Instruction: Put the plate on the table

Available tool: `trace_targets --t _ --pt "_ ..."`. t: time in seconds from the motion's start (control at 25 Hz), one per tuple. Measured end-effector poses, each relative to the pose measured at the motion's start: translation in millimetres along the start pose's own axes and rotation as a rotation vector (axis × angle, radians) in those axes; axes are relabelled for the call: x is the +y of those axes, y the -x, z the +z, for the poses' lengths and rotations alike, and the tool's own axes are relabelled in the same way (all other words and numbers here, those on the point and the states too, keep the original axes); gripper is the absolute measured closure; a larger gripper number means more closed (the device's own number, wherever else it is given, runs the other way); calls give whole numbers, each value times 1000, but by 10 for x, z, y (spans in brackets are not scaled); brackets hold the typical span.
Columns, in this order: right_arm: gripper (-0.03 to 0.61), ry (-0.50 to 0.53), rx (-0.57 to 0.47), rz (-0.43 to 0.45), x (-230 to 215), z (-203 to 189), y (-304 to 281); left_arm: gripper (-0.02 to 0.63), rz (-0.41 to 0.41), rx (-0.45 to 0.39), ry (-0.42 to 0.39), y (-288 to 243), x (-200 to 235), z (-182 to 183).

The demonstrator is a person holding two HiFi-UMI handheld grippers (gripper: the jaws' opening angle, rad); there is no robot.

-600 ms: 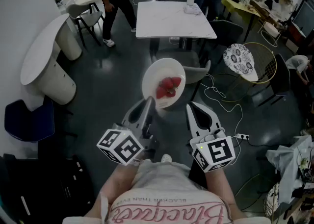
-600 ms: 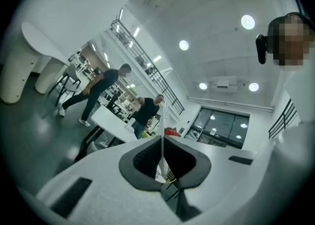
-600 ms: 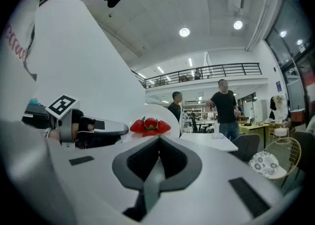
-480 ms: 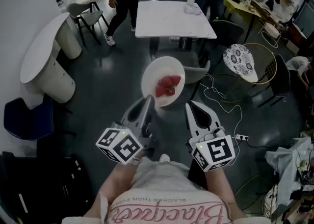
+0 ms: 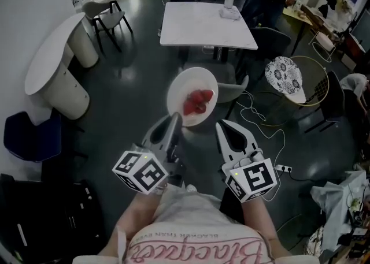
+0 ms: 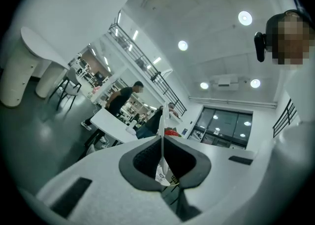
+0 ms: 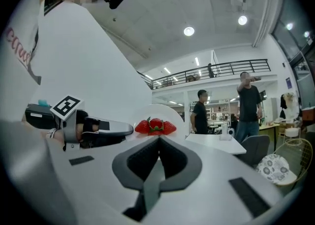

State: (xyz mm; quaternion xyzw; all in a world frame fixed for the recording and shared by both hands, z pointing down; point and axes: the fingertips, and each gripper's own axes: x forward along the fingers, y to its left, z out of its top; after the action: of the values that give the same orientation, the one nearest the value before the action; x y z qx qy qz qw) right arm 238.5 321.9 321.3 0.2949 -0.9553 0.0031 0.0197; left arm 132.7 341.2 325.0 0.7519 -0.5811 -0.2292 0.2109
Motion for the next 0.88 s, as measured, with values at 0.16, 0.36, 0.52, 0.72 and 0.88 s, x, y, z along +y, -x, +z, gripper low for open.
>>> trace_targets --t 0.16,0.36,0.52,0.72,0.88 --pt "575 -9 1 0 -147 -5 -177 598 6 3 2 -174 110 35" --pt "574 -25 10 -9 -324 -23 -515 598 16 6 10 -433 386 162" --pt "574 -39 9 -23 -507 -20 -915 598 10 9 9 -729 674 340" --pt "574 -33 17 -24 -659 -8 -1548 598 7 15 29 -1121 1145 583" --pt "574 -22 28 -31 -790 26 -2055 598 -3 19 56 -1468 1512 786"
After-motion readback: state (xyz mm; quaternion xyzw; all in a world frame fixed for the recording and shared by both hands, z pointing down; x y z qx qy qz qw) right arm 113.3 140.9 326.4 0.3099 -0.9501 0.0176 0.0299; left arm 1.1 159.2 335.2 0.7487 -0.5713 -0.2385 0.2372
